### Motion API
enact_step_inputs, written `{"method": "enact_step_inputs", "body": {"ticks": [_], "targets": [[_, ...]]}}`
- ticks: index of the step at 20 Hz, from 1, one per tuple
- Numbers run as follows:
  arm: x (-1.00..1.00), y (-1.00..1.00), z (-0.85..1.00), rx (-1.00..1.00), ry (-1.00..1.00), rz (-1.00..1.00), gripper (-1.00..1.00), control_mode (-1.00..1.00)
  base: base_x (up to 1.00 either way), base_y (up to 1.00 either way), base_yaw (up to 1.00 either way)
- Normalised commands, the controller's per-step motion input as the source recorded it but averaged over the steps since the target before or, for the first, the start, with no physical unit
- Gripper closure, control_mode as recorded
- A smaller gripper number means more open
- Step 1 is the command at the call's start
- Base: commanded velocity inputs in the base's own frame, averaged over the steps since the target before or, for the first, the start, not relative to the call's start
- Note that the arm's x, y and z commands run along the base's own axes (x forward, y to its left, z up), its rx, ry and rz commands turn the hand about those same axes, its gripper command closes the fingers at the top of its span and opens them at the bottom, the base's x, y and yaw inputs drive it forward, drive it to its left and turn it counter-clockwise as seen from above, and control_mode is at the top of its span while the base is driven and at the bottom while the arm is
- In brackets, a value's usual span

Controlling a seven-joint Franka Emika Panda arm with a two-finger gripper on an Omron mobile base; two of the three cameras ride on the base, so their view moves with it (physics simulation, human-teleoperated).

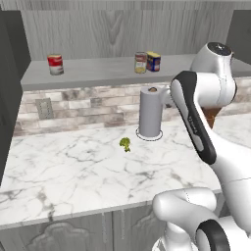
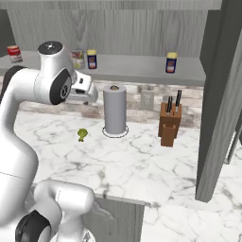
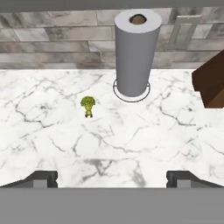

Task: Stack two cans on top of the other two cans in the cabinet.

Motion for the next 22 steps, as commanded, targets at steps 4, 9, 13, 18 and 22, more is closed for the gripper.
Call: {"method": "enact_step_inputs", "body": {"ticks": [4,9,13,18,22], "targets": [[0.00,0.07,0.20,0.00,-0.11,0.00,-1.00,-1.00,0.00,0.00,0.00],[0.00,0.11,0.17,0.00,-0.17,0.00,-1.00,-1.00,0.00,0.00,0.00],[0.00,0.14,0.14,0.00,-0.23,0.02,-1.00,-1.00,0.00,0.00,0.00],[0.08,0.15,0.14,0.00,-0.27,0.01,-1.00,-1.00,0.00,0.00,0.00],[0.26,0.09,0.29,0.00,-0.06,0.02,-1.00,-1.00,0.00,0.00,0.00]]}}
